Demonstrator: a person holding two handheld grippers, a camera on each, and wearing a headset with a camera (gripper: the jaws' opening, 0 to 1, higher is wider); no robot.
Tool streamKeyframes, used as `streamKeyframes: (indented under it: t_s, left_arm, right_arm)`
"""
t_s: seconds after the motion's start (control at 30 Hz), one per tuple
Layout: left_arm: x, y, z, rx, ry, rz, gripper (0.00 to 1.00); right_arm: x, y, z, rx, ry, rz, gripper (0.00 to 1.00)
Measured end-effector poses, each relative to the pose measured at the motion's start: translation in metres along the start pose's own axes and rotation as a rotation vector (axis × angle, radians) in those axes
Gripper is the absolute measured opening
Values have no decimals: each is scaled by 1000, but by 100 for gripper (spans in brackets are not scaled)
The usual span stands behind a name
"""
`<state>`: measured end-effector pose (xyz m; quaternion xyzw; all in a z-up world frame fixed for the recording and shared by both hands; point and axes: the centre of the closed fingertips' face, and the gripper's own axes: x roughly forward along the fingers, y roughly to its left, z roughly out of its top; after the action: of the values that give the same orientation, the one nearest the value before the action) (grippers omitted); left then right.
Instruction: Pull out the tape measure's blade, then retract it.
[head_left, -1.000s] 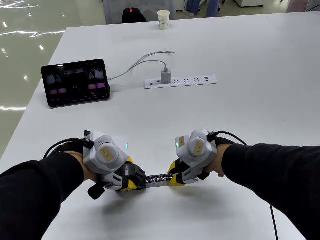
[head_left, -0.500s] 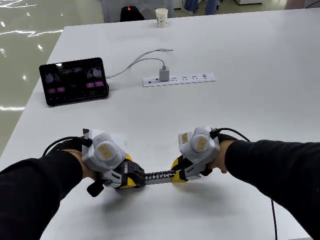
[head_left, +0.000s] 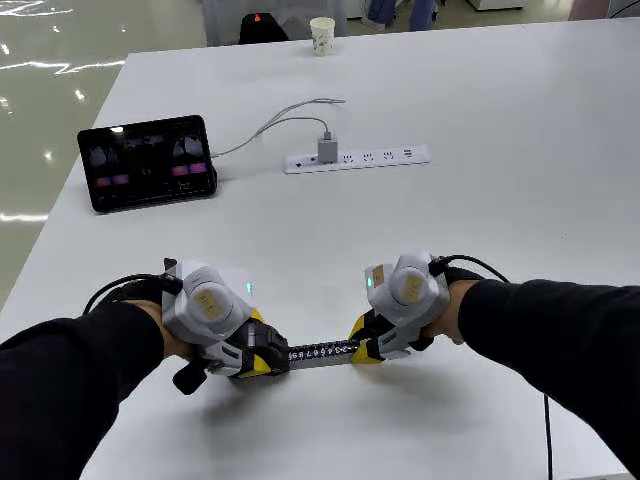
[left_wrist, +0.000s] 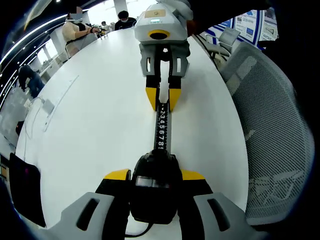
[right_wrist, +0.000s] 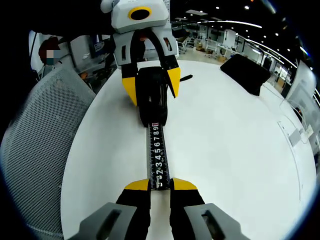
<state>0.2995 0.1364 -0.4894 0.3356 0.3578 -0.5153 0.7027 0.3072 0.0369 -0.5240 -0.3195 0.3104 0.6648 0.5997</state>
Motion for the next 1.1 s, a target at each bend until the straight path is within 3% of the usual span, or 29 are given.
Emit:
streamKeyframes:
  t_s: [1.1]
  left_arm:
    - [1,0,0,-3,-3,2,31]
  right_arm:
    - [-18,-1,-23,22,15,-16,10]
